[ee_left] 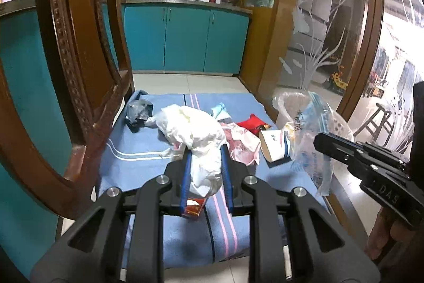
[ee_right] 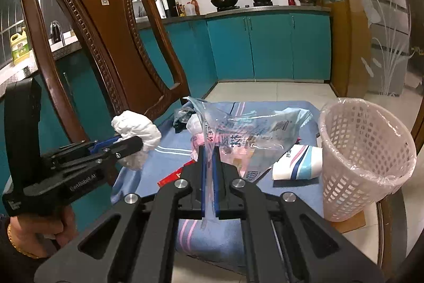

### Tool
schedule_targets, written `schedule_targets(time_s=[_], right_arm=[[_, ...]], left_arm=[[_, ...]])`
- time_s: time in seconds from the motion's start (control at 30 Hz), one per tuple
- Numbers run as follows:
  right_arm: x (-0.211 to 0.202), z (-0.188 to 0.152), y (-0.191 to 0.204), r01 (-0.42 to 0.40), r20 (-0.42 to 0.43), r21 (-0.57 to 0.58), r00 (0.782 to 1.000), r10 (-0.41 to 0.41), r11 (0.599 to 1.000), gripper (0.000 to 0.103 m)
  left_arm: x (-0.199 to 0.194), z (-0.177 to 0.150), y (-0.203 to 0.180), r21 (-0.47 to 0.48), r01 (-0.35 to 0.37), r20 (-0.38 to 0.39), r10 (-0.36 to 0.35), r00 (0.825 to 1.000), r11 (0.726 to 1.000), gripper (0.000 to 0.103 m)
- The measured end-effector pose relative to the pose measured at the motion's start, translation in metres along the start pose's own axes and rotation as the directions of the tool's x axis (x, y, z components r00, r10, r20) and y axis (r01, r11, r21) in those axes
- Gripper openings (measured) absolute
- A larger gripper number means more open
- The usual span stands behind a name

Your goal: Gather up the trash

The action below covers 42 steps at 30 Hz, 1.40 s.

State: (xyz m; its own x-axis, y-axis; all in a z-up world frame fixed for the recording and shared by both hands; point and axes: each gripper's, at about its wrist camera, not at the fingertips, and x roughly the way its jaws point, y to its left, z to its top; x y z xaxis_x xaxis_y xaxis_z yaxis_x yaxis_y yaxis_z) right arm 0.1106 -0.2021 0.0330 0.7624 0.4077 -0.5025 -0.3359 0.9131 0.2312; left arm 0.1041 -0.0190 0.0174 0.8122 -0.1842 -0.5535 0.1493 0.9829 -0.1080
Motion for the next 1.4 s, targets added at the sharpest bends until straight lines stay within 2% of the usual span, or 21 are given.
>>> schedule_targets(time_s=[0.2, 1.4], right_arm=[[-0.001, 0.0, -0.001, 0.01, 0.01, 0.002, 1.0, -0.01, 1.0, 0.005], [0.01, -0.007, 0.004, 0.021, -0.021, -0.027, 1.0, -0.022, 0.999, 0.005]], left_arm=[[0.005, 0.0, 0.002, -0.002, -0.025, -0.019, 0.025, 1.0, 1.0, 0.022], [-0.003, -0.001, 0.006, -0.009, -0.033, -0.016, 0.033, 0.999, 0.999, 0.022]])
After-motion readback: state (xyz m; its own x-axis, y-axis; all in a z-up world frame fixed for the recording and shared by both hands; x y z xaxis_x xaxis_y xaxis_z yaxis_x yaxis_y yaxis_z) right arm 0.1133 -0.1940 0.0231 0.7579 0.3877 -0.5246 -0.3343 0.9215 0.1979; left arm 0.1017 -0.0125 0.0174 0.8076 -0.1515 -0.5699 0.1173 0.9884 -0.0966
